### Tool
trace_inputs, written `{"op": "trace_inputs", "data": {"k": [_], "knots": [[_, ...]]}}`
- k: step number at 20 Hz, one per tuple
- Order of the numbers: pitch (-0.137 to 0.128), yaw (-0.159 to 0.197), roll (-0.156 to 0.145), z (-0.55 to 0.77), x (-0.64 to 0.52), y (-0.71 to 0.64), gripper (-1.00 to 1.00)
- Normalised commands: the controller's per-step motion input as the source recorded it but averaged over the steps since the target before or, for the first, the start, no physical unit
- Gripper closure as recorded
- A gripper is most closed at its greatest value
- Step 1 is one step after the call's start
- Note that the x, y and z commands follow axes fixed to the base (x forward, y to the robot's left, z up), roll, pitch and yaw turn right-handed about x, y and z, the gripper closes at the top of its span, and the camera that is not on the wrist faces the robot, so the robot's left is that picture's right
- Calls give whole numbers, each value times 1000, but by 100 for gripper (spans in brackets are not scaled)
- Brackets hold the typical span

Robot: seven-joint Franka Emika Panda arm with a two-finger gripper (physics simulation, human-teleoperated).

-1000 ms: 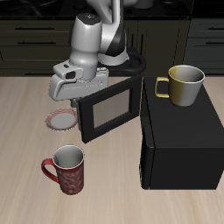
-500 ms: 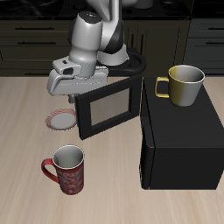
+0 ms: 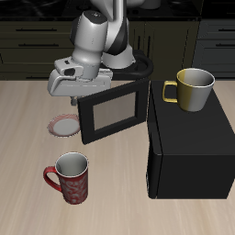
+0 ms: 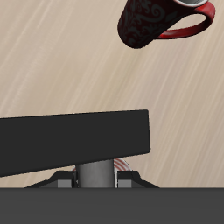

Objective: Open the microwave and place the white and yellow mug in it

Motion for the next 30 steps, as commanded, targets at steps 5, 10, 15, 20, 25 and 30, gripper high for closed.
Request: {"op": "trace_inputs", "data": {"k": [5,10,15,20,25,30], "knots": [[-30,-39,23,-134,-300,119,100],[-17,-102,3,6,-233,-40,100],[-14,-74,-42,2,-163,-140,100],[9,-60,-23,-57,-110,-109,100],[14,-38,-27,-101,-144,-68,100],[12,-32,-48,-91,-244,-173,100]]}}
